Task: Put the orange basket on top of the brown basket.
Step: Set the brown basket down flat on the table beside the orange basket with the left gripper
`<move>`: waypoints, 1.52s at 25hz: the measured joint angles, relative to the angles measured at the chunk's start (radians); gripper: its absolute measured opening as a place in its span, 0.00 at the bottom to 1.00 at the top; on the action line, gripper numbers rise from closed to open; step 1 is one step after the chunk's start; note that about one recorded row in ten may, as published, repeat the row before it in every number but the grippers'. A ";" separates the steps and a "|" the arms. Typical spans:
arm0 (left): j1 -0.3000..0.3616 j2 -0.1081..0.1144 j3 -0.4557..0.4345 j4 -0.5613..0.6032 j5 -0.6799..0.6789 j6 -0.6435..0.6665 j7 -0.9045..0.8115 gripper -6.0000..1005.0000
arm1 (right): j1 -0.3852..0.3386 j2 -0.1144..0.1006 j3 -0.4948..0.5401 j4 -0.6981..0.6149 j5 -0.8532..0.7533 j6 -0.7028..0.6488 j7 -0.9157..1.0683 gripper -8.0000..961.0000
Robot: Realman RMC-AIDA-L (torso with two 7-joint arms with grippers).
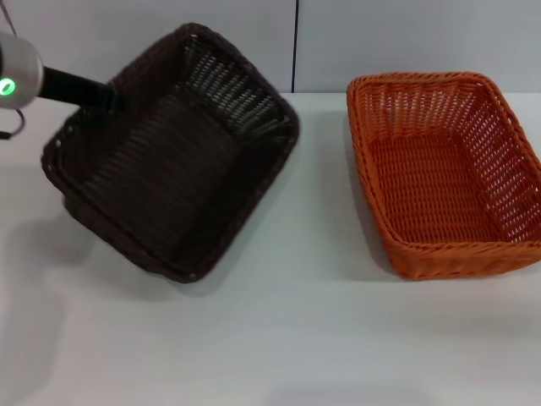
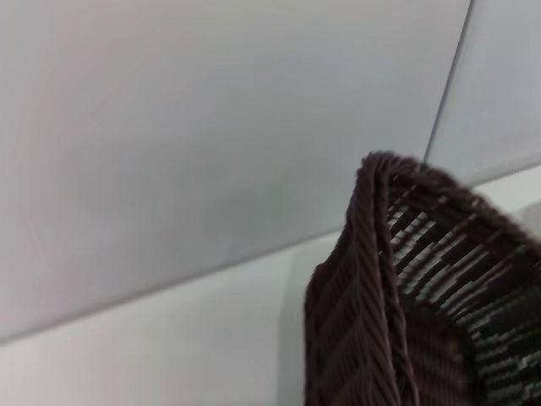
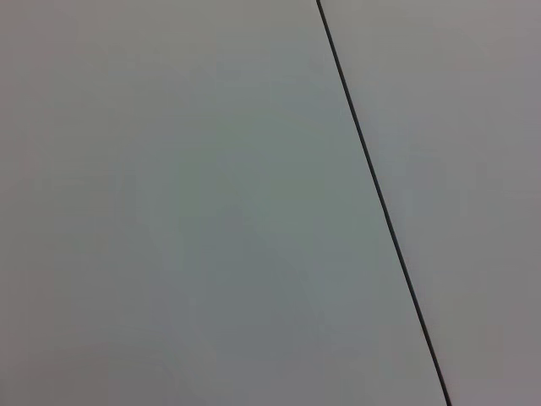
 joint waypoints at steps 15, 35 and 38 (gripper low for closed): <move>-0.072 0.028 -0.222 -0.091 -0.114 -0.177 0.406 0.22 | 0.006 -0.002 0.000 0.015 0.011 -0.001 0.000 0.75; -0.184 0.120 -0.265 0.212 -0.357 -0.577 0.810 0.22 | 0.003 0.001 0.000 0.025 0.011 -0.002 0.000 0.75; -0.219 0.083 -0.260 0.294 -0.352 -0.547 0.850 0.22 | 0.003 0.001 0.000 0.031 0.011 -0.002 0.000 0.75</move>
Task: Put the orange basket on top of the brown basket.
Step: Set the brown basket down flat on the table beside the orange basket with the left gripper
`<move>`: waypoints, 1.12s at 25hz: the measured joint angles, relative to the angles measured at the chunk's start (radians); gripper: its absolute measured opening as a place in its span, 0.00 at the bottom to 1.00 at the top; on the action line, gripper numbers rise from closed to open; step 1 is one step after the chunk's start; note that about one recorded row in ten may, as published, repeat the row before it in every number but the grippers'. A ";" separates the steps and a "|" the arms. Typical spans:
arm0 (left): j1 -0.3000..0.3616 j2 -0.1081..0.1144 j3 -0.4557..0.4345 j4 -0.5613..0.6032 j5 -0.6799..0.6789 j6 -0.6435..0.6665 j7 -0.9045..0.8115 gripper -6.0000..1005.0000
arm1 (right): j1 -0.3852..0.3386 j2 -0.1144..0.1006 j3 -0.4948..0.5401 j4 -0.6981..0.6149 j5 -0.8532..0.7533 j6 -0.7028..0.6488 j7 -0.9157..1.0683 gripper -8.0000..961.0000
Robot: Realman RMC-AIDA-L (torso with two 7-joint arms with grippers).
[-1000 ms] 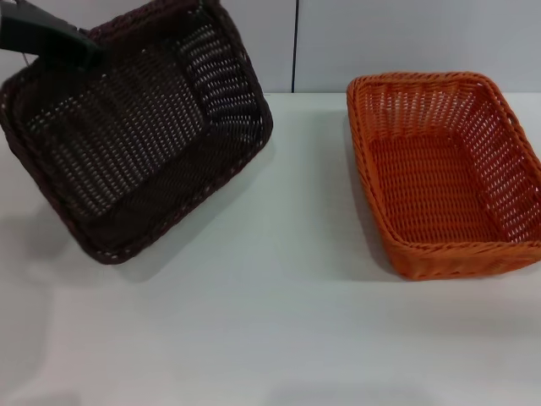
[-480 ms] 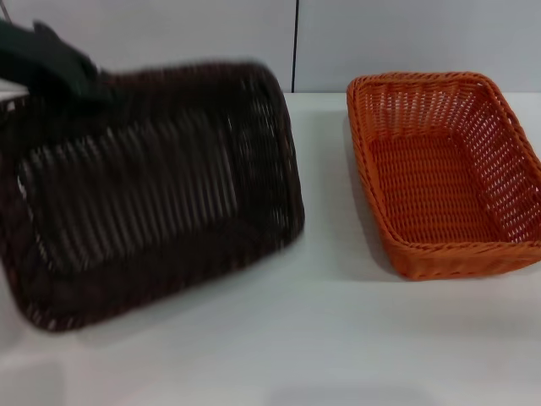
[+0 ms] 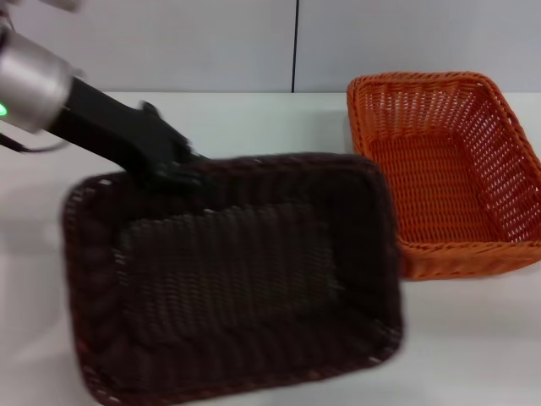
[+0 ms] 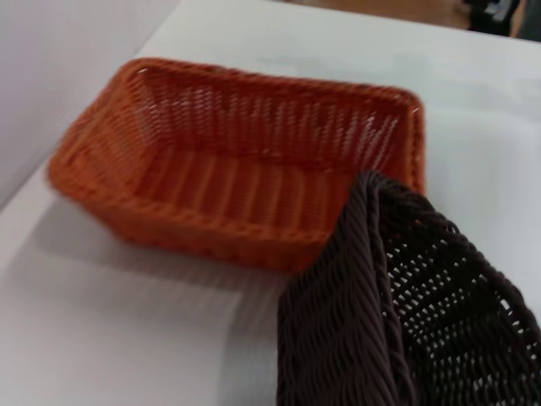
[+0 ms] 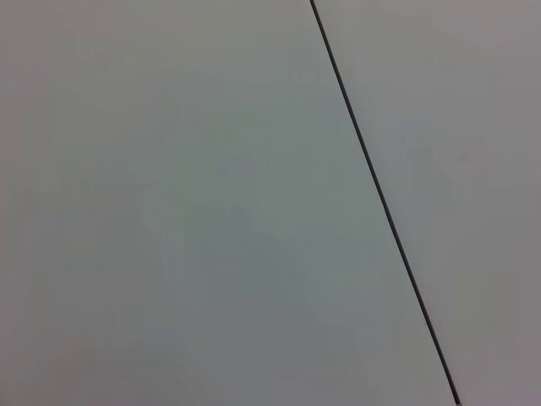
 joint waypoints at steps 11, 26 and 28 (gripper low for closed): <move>-0.052 -0.051 0.138 0.160 0.022 0.192 0.037 0.21 | -0.005 0.000 0.000 0.007 0.001 -0.001 0.000 0.75; -0.049 -0.040 0.117 0.183 0.102 0.224 0.032 0.21 | -0.010 0.000 0.000 0.007 0.001 -0.015 0.000 0.75; -0.047 -0.038 0.114 0.187 0.102 0.223 0.032 0.21 | -0.010 0.000 0.000 0.007 0.001 -0.016 0.000 0.75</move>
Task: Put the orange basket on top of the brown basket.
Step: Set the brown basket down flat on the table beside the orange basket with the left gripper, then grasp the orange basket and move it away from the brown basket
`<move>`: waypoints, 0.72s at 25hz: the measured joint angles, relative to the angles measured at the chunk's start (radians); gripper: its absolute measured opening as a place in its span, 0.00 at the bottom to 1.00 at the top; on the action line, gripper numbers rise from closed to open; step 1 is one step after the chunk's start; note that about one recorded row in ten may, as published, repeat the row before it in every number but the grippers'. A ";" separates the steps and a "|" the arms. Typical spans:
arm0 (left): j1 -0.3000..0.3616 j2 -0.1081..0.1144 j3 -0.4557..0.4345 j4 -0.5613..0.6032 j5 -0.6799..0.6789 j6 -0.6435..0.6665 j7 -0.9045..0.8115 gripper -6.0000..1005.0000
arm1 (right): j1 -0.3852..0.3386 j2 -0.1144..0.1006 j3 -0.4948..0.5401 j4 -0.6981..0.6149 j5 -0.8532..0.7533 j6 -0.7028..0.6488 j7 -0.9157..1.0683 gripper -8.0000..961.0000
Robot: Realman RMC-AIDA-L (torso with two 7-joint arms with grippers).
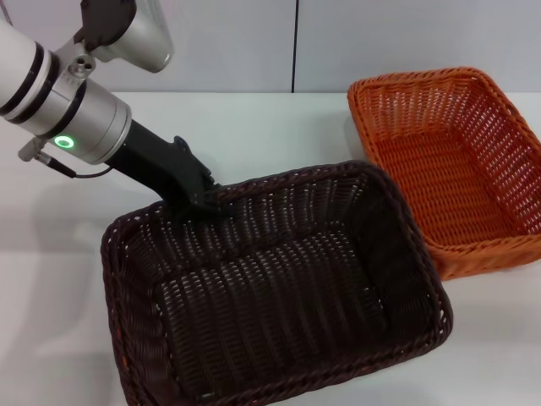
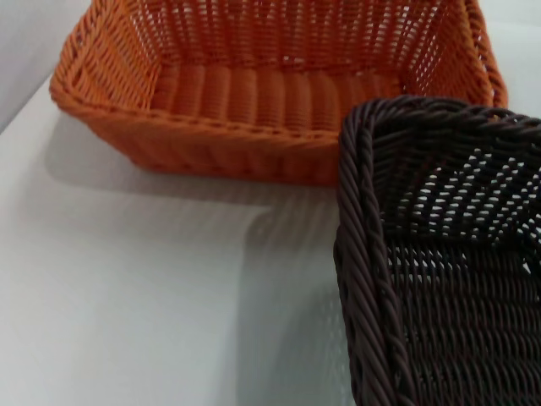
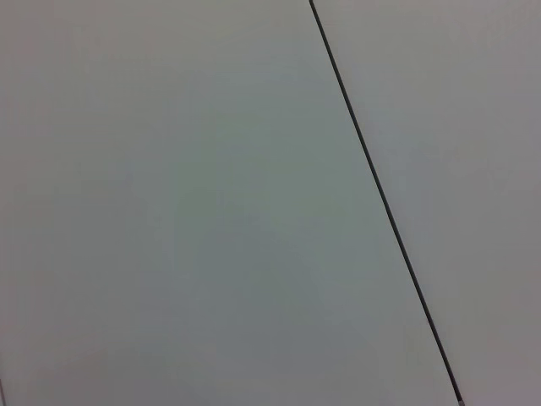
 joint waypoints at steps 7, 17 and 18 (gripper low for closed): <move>0.005 -0.007 -0.001 0.006 0.046 0.026 -0.006 0.21 | 0.002 0.000 0.000 0.001 0.000 -0.011 0.000 0.75; -0.016 -0.041 0.040 -0.007 0.084 0.099 0.021 0.32 | -0.002 0.000 0.000 0.010 0.018 -0.012 0.003 0.75; -0.017 -0.044 0.042 -0.007 0.090 0.113 0.018 0.34 | -0.002 0.000 0.000 0.010 0.018 -0.012 0.003 0.75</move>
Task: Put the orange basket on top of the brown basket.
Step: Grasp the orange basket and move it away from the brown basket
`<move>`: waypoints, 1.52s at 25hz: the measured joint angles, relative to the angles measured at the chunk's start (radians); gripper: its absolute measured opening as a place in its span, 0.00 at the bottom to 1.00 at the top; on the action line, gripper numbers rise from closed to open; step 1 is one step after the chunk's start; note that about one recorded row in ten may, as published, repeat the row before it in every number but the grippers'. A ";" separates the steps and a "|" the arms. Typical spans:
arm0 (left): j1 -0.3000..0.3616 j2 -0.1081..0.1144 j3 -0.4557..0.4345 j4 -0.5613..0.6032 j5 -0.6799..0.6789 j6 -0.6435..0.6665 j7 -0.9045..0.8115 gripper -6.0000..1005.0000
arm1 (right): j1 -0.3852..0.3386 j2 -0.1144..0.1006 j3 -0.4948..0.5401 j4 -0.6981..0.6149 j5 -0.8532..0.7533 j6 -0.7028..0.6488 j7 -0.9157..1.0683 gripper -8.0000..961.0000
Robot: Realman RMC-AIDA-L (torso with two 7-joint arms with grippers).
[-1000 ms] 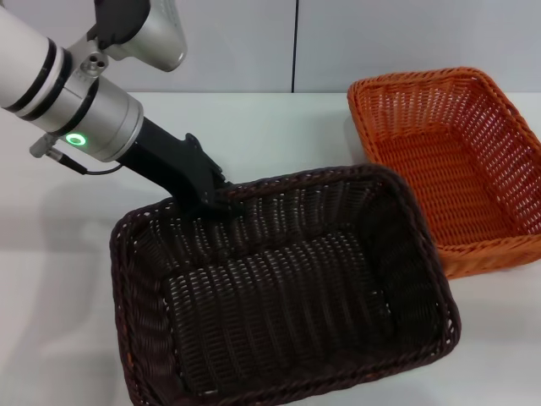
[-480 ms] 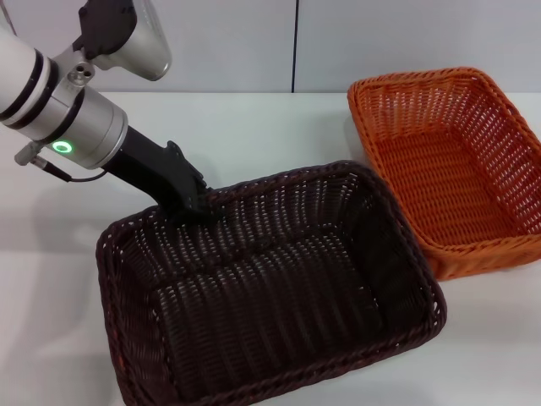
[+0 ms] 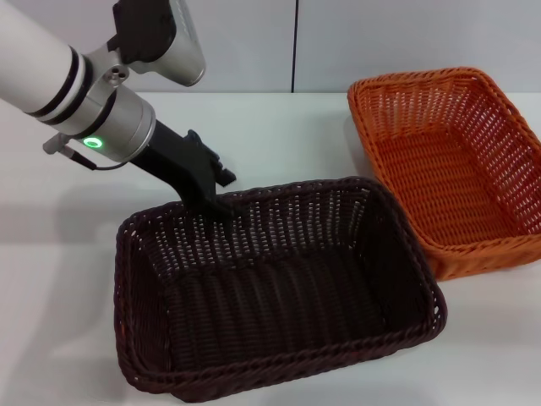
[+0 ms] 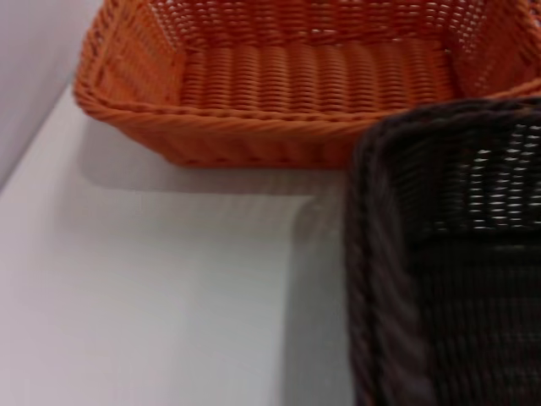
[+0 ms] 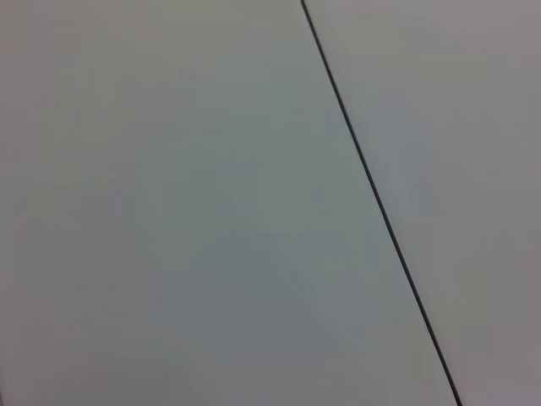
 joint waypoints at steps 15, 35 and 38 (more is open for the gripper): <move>0.127 -0.006 -0.021 -0.190 -0.205 0.111 -0.019 0.84 | 0.008 -0.008 -0.008 0.003 0.007 0.009 0.034 0.75; 0.334 -0.008 -0.083 -0.028 -0.903 0.291 0.333 0.84 | 0.006 -0.064 -0.258 -0.614 -0.290 -0.224 1.369 0.75; 0.328 -0.008 -0.083 -0.015 -0.906 0.293 0.344 0.84 | -0.049 0.003 -0.259 -0.641 -0.150 -0.227 1.422 0.75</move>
